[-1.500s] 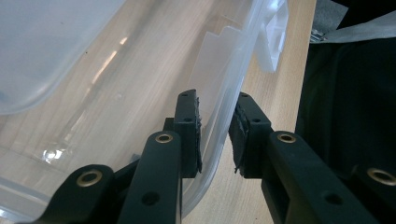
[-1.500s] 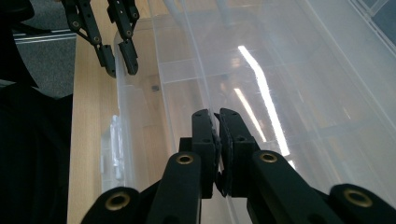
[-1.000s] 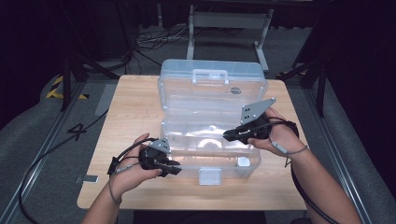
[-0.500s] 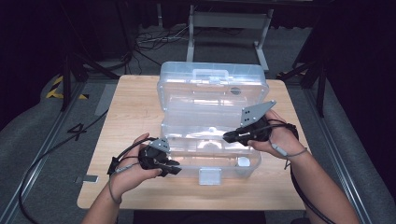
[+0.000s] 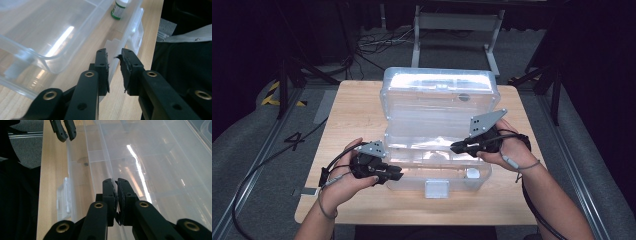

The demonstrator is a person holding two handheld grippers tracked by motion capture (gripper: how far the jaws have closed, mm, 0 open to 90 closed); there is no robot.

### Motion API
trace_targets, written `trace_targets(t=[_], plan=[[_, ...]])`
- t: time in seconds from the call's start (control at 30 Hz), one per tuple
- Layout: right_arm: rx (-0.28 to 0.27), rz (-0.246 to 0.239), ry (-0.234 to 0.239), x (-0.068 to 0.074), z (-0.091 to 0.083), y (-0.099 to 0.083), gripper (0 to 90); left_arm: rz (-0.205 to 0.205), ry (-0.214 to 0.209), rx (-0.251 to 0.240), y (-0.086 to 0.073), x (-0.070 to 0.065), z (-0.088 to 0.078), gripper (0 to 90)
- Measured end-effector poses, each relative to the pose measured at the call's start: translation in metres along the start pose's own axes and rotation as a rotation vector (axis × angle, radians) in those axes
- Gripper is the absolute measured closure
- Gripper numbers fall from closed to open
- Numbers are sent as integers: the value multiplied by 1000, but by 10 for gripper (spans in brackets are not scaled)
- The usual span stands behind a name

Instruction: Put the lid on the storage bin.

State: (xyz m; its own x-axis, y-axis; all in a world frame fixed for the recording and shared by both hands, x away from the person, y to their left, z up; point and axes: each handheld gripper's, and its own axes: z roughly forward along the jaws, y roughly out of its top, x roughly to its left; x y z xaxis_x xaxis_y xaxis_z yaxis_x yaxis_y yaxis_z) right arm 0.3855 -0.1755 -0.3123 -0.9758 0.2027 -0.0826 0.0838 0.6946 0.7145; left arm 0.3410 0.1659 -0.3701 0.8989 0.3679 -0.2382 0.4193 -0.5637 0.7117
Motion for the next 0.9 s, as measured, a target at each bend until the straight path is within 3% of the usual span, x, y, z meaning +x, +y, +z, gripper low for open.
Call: trace_targets(t=[0.33,0.63,0.83,0.9], plan=[[-4,-2,-4,2,0,-2,854,7,28,-45,8,-3,-15,895],[-7,4,-8,6,1,-4,855,5,64,-120,13,-4,-35,898],[-5,-1,-17,8,1,-5,853,17,116,-176,21,-10,-44,898],[-2,-5,-18,9,1,-6,853,-2,127,-200,22,-10,-46,899]])
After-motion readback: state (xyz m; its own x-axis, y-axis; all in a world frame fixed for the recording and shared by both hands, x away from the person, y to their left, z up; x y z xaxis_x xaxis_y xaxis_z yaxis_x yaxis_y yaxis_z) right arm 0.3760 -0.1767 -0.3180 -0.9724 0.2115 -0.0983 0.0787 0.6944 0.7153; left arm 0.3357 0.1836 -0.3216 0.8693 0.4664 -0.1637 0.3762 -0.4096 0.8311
